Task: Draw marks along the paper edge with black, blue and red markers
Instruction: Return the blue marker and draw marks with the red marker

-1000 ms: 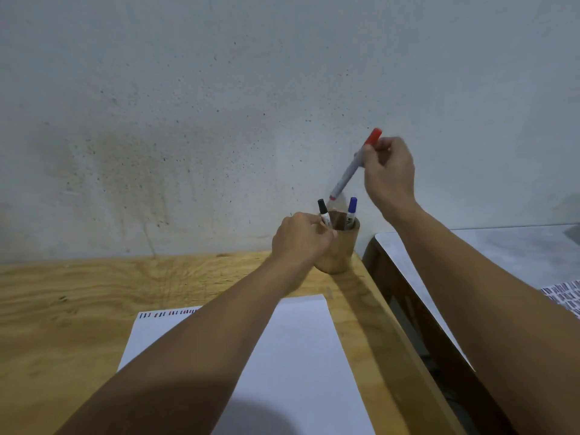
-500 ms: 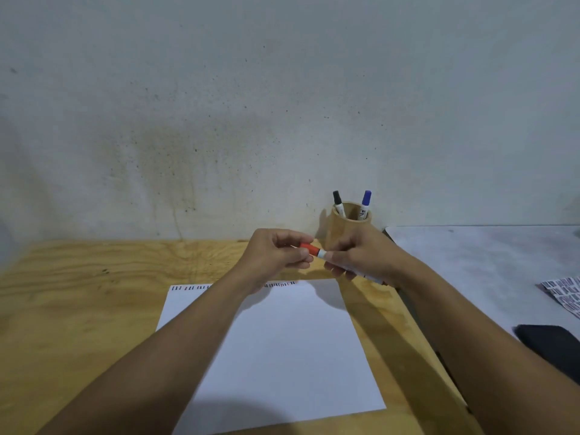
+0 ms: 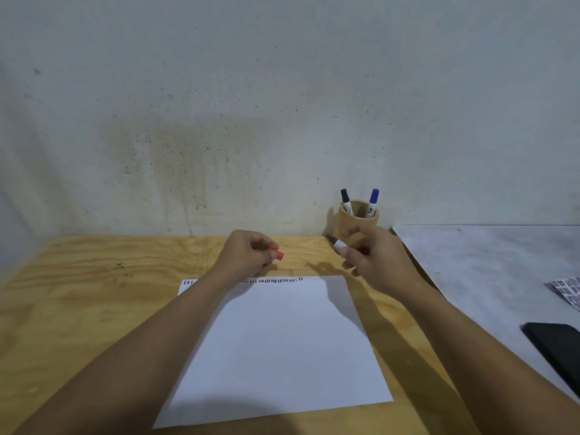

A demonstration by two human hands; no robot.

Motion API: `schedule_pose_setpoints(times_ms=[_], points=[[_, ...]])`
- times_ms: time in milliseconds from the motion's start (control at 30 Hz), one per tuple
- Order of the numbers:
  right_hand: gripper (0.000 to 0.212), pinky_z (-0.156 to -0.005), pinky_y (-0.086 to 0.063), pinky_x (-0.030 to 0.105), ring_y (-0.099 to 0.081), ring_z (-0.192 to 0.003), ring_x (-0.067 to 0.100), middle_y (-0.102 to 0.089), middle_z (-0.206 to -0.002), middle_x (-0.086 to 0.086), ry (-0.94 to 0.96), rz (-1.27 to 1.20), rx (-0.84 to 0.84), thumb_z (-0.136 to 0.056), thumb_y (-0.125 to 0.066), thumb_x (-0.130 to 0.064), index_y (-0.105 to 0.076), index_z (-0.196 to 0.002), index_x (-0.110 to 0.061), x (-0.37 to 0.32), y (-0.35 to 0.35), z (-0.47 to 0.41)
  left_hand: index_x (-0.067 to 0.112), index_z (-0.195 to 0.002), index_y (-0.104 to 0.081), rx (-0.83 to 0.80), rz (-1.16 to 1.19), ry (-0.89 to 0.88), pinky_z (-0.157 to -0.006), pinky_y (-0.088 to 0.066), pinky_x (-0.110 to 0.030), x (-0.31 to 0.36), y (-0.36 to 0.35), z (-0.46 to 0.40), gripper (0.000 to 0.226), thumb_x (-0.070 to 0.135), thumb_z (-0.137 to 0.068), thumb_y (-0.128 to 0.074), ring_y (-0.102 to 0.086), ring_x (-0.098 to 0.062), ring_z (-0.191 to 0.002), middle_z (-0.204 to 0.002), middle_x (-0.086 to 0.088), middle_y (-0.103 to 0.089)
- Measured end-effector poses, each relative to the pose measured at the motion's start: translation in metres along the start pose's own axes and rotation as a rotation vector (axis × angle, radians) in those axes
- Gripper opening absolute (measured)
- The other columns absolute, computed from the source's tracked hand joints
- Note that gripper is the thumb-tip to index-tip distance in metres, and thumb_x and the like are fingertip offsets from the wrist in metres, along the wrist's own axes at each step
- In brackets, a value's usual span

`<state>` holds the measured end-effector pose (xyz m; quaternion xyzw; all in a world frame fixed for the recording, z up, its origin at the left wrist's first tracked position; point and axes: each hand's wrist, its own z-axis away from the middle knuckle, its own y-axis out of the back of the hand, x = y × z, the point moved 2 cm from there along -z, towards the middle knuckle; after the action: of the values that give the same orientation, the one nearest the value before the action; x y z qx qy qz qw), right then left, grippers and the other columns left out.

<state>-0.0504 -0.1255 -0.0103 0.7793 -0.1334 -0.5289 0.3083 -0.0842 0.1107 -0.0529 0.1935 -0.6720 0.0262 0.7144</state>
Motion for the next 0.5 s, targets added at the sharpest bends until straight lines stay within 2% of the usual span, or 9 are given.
schedule_pose_setpoints(times_ms=[67, 133, 267, 400, 500], points=[[0.011, -0.057, -0.06, 0.03, -0.071, -0.066, 0.026, -0.068, -0.095, 0.014, -0.155, -0.366, -0.041, -0.097, -0.057, -0.007, -0.064, -0.1, -0.015, 0.001, 0.002, 0.001, 0.004, -0.088, -0.07, 0.015, -0.198, -0.043, -0.055, -0.055, -0.023, 0.0, -0.008, -0.006, 0.012, -0.001, -0.078, -0.071, -0.069, -0.017, -0.055, -0.079, -0.013, -0.07], [0.02, -0.058, -0.062, 0.034, -0.072, -0.069, 0.026, -0.067, -0.101, 0.019, -0.304, -0.657, -0.092, -0.1, -0.048, -0.002, -0.068, -0.101, -0.007, 0.002, 0.001, 0.001, 0.007, -0.086, -0.071, 0.031, -0.409, -0.138, -0.051, -0.045, -0.015, 0.005, -0.021, -0.011, 0.013, 0.002, -0.075, -0.069, -0.061, -0.009, -0.05, -0.074, -0.004, -0.067], [0.031, -0.067, -0.063, 0.038, -0.073, -0.08, 0.028, -0.071, -0.099, 0.023, -0.481, -1.152, -0.138, -0.098, -0.042, 0.006, -0.069, -0.11, 0.001, 0.012, 0.001, 0.001, 0.004, -0.079, -0.073, -0.048, -0.643, -0.27, -0.064, -0.052, -0.026, 0.01, -0.045, -0.019, 0.015, -0.002, -0.071, -0.06, -0.059, -0.016, -0.068, -0.078, -0.009, -0.071], [0.049, -0.065, -0.063, 0.038, -0.074, -0.091, 0.032, -0.068, -0.11, 0.029, -0.49, -1.376, -0.2, -0.09, -0.027, 0.019, -0.065, -0.117, 0.006, 0.023, 0.0, 0.003, 0.005, -0.071, -0.072, -0.103, -0.689, -0.28, -0.063, -0.05, -0.026, 0.006, -0.058, -0.023, 0.012, 0.001, -0.074, -0.06, -0.058, -0.018, -0.065, -0.072, -0.009, -0.07], [0.041, -0.066, -0.064, 0.039, -0.072, -0.094, 0.033, -0.066, -0.114, 0.028, -0.462, -1.404, -0.219, -0.095, -0.033, 0.015, -0.063, -0.123, 0.007, 0.027, -0.003, 0.003, 0.007, -0.072, -0.071, -0.076, -0.628, -0.256, -0.059, -0.048, -0.024, 0.0, -0.058, -0.025, 0.006, 0.008, -0.077, -0.069, -0.062, -0.022, -0.065, -0.071, -0.009, -0.069]])
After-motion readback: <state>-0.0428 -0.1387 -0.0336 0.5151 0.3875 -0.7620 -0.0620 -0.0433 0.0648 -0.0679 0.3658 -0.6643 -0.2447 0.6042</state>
